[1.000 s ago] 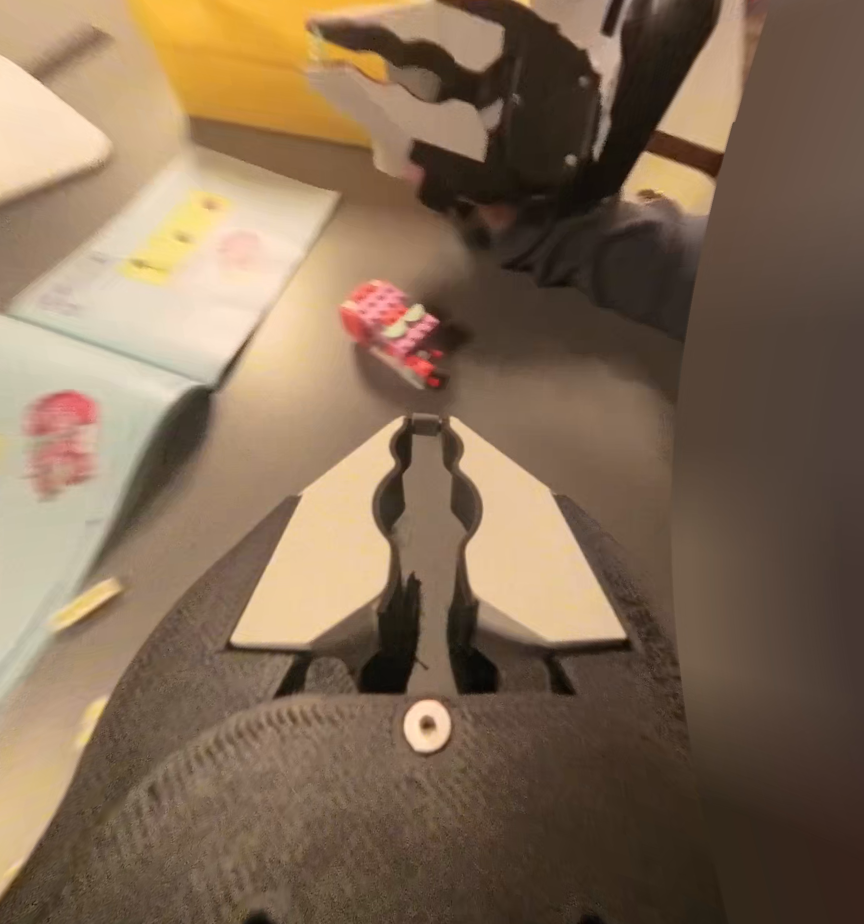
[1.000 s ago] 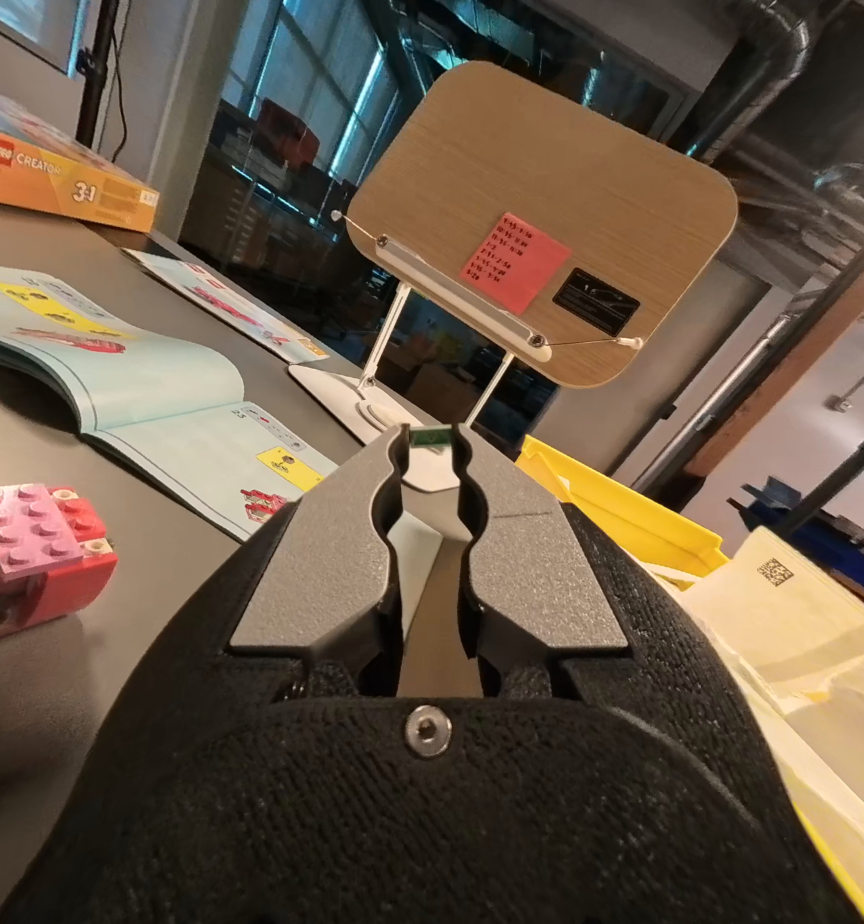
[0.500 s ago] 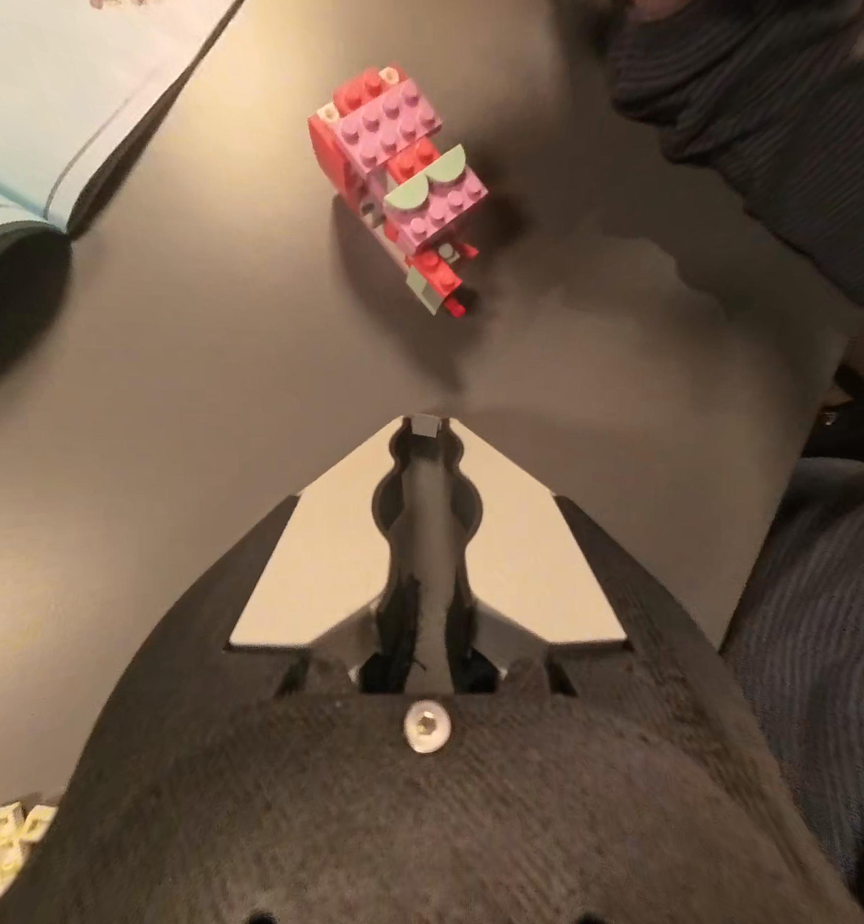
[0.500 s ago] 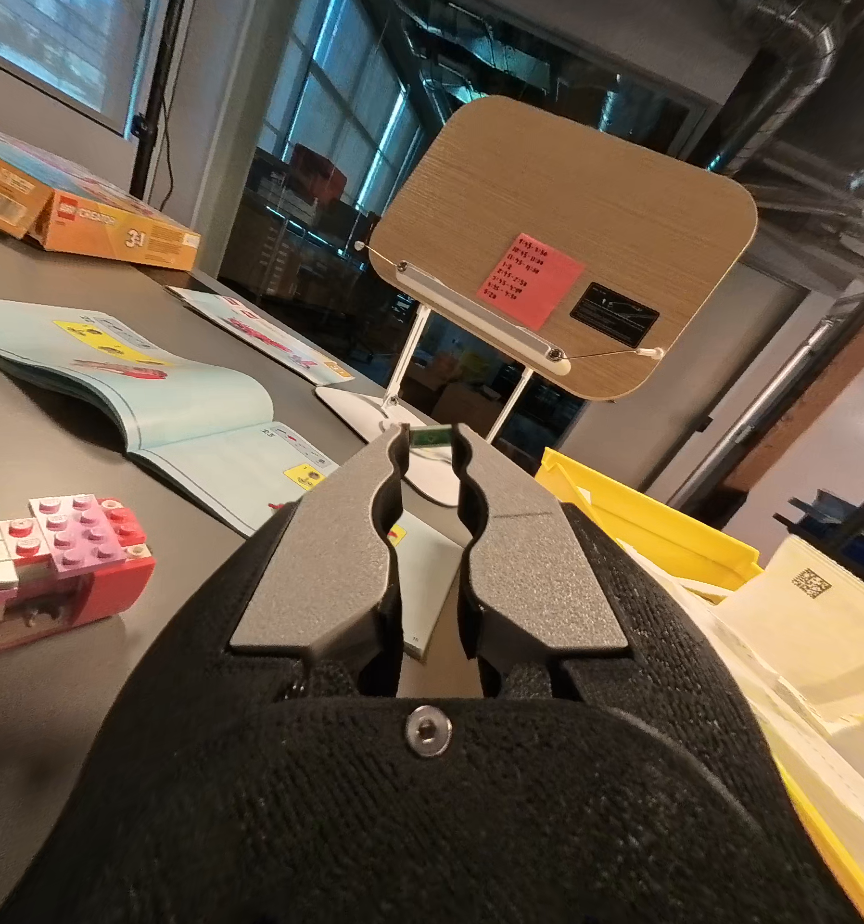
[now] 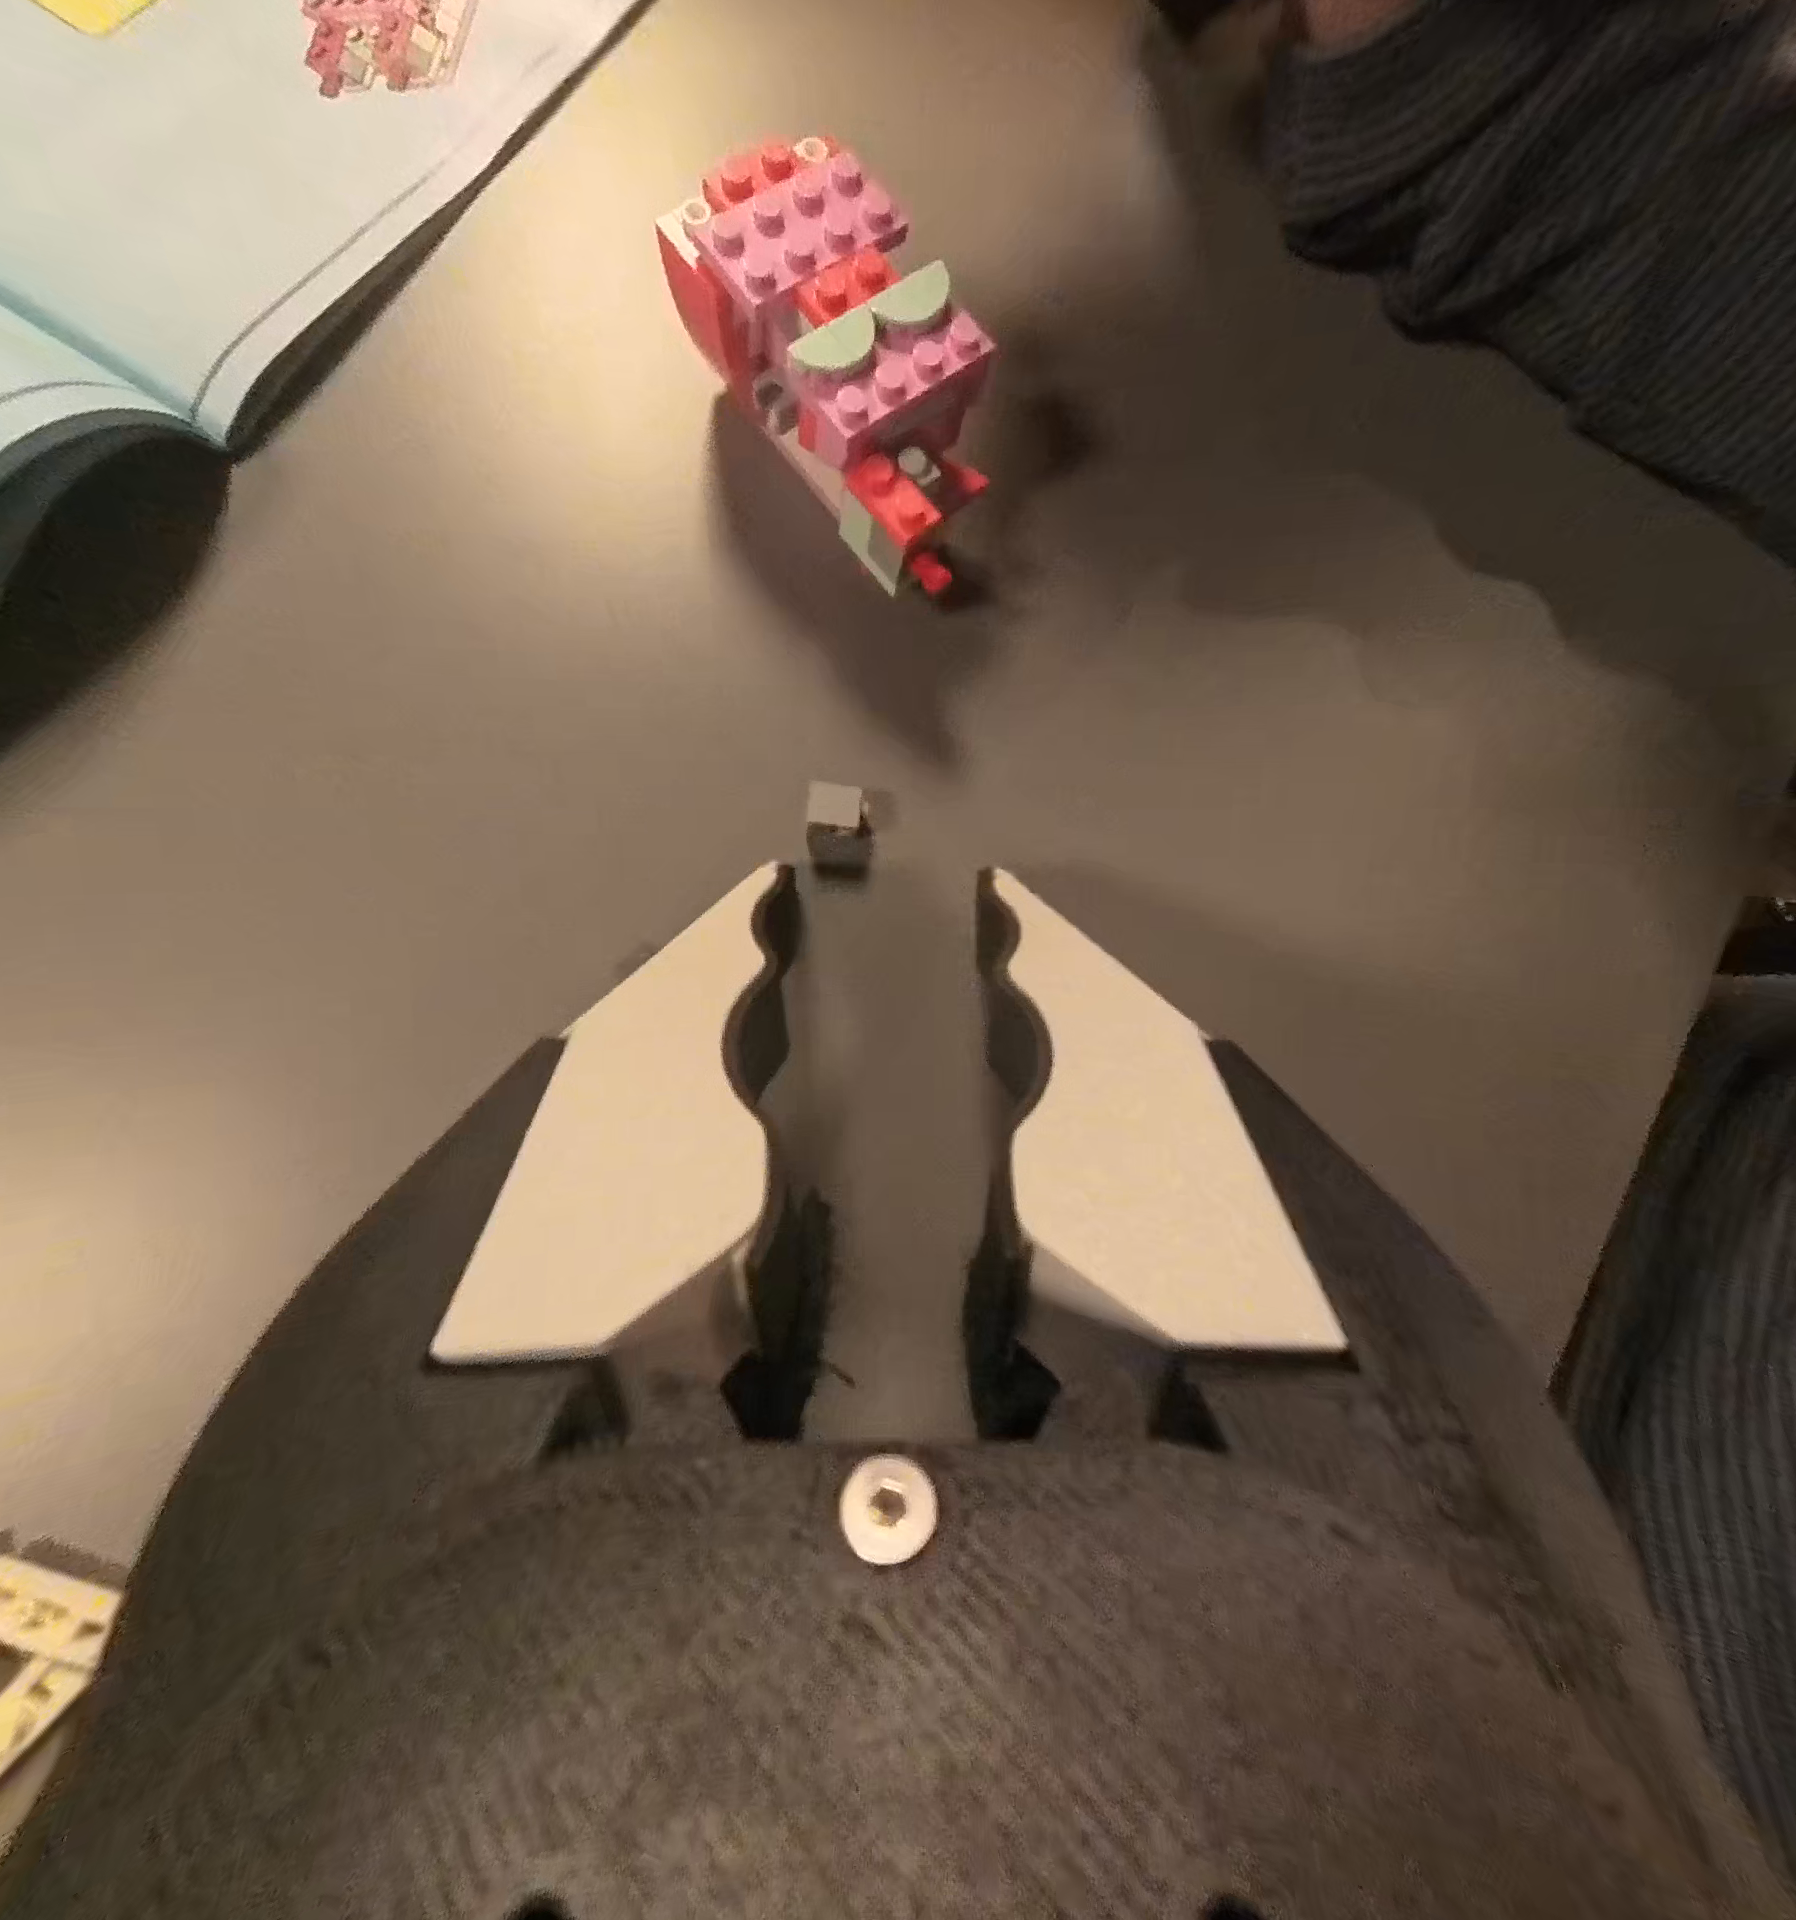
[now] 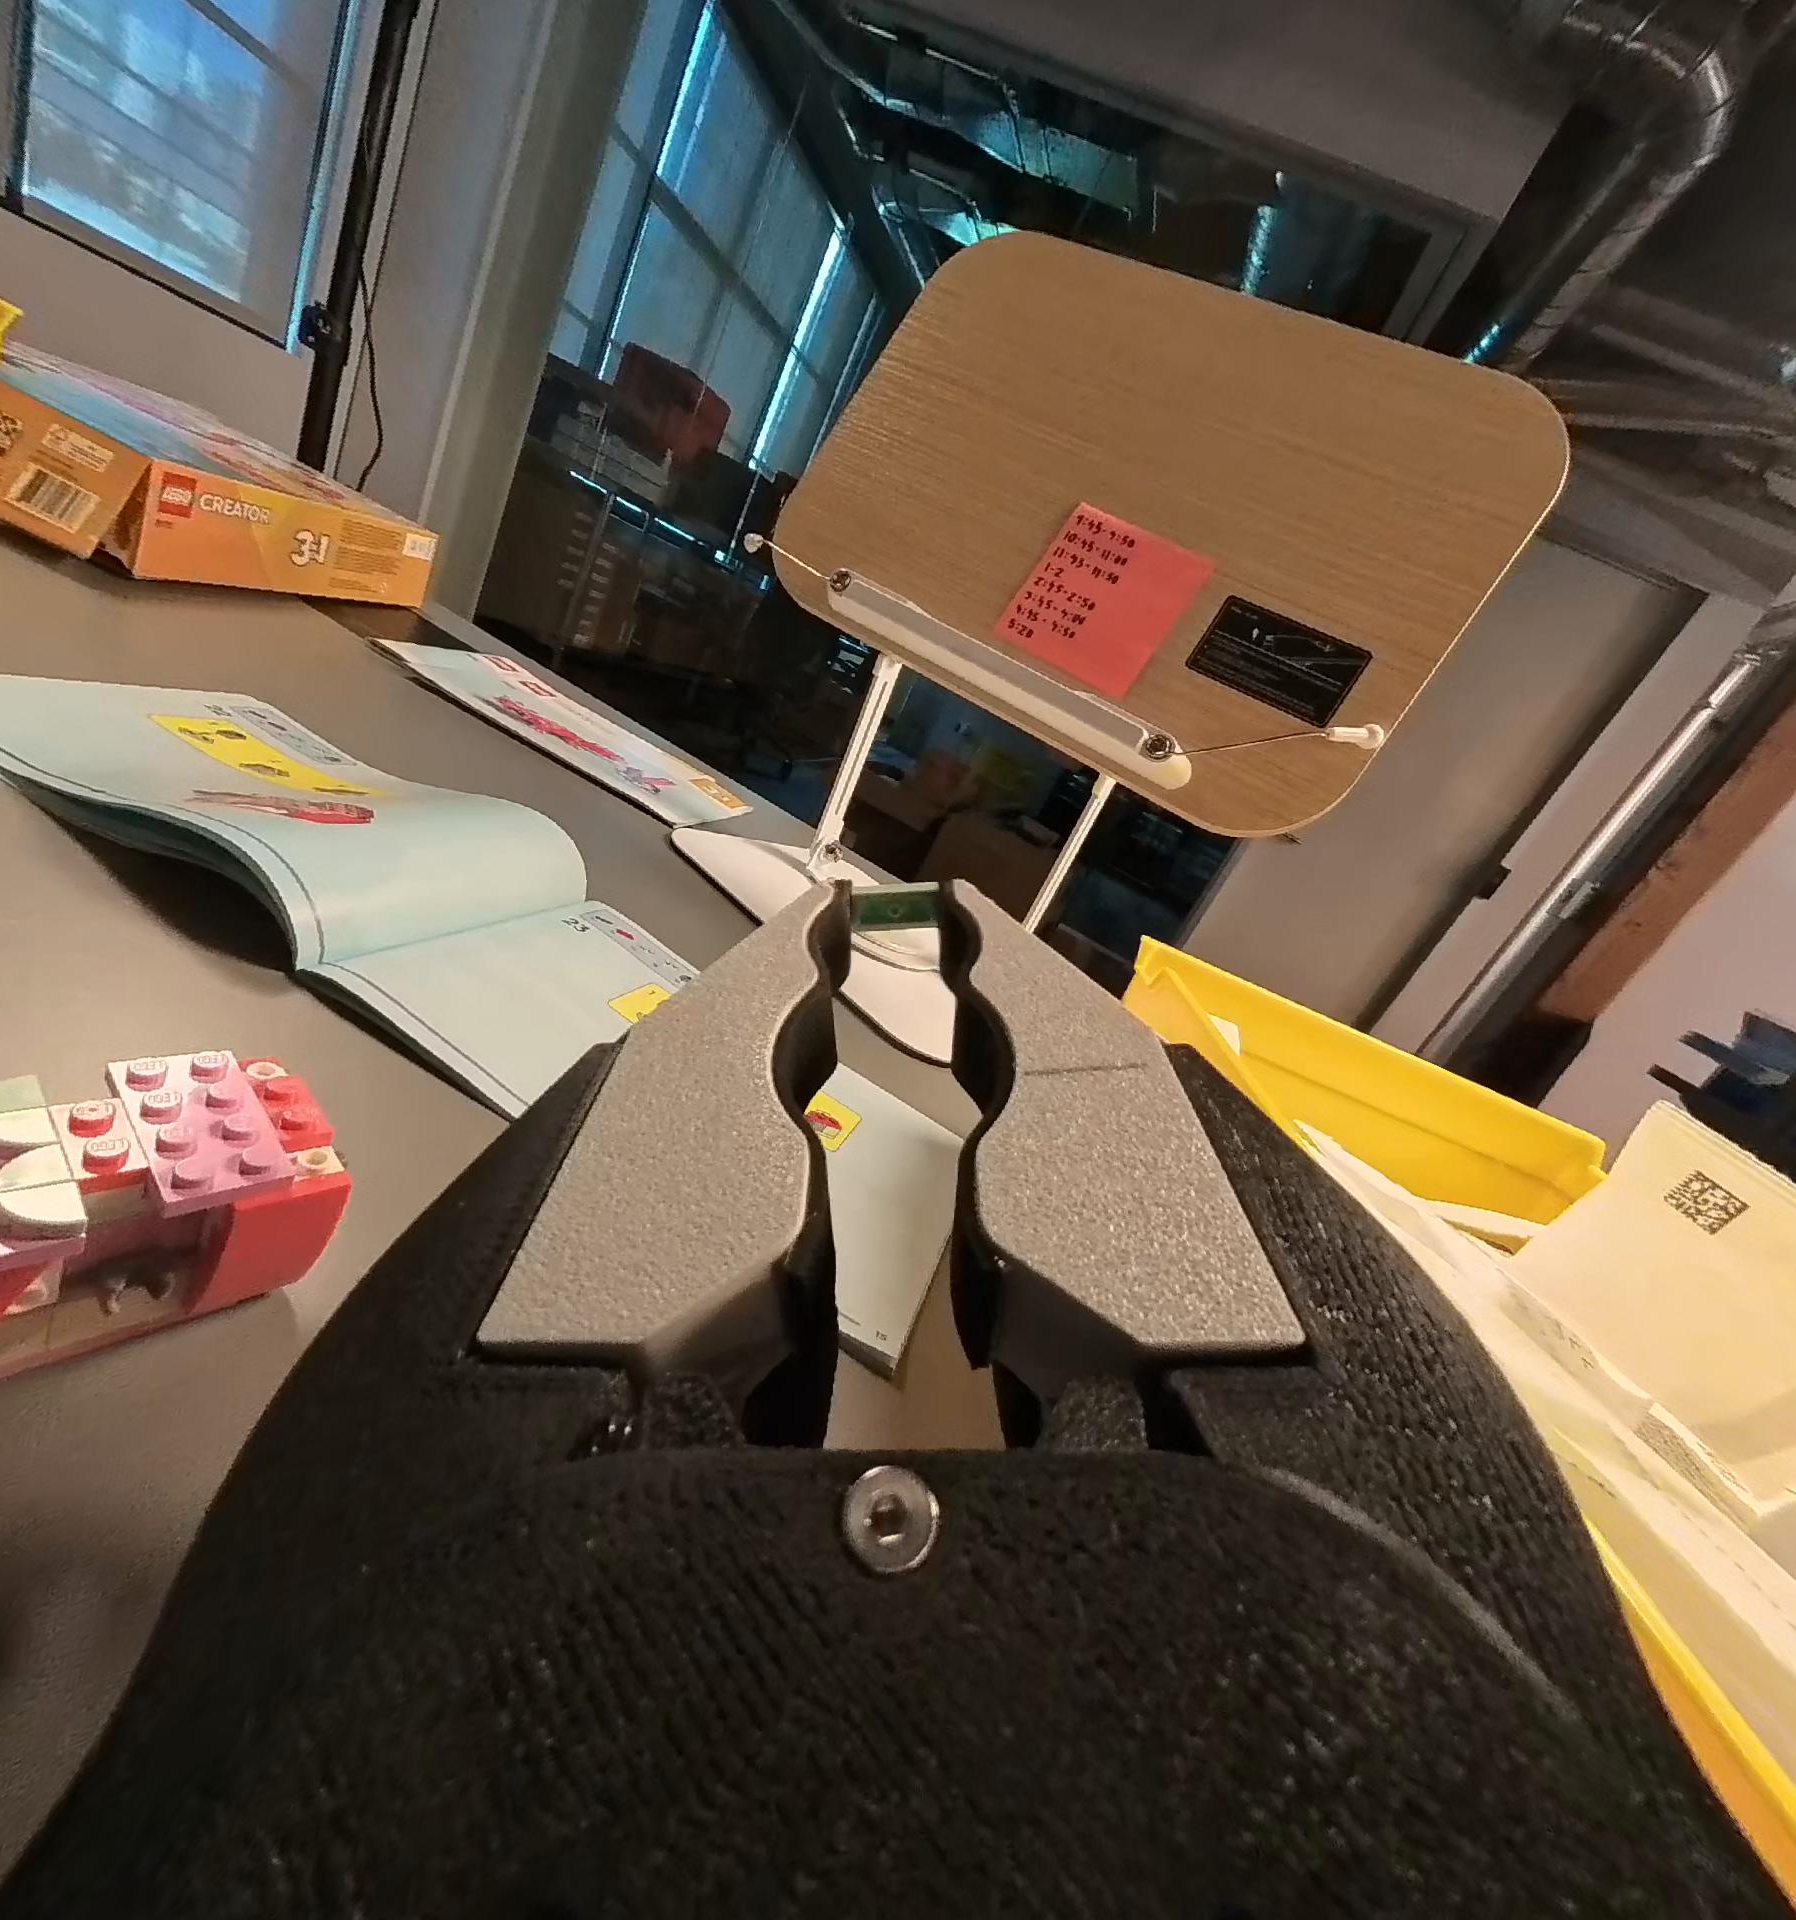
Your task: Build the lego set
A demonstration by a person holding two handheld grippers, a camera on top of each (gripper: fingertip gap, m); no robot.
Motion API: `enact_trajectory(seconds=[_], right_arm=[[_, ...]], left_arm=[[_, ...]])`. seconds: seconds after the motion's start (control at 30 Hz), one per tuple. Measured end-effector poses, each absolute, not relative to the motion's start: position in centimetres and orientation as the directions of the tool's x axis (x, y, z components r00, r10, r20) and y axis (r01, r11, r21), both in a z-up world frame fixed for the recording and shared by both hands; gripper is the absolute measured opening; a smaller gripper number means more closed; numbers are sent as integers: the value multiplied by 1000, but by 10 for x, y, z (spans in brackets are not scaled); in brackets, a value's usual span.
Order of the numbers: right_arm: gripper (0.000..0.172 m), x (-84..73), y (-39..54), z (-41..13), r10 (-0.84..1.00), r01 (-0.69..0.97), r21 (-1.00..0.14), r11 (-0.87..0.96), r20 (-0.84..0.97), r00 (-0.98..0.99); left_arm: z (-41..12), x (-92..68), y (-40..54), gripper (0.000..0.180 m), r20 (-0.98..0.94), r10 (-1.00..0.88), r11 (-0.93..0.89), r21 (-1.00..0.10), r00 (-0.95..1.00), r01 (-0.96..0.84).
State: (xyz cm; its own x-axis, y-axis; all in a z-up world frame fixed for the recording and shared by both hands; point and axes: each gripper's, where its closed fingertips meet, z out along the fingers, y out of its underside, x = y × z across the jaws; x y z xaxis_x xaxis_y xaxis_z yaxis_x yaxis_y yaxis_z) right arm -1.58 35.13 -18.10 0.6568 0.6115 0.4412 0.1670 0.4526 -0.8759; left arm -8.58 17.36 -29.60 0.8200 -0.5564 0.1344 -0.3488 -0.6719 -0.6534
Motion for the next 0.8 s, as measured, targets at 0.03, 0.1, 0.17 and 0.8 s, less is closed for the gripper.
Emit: enact_trajectory(seconds=[0.03,0.1,0.17,0.8], right_arm=[[15,-16,351,-181,612,166,-877,451,440,658],[15,-16,352,-182,612,170,-877,449,441,657],[15,-16,352,-182,612,172,-876,451,444,654],[15,-15,352,-182,614,166,-881,444,434,659]], left_arm=[[-296,-86,172,37,139,-559,-673,-652,817,-350],[-296,-88,170,41,136,-560,-678,-642,817,-358],[-296,-90,171,44,107,-569,-669,-638,816,-382],[-298,-86,181,1,82,-600,-675,-585,795,-449]])
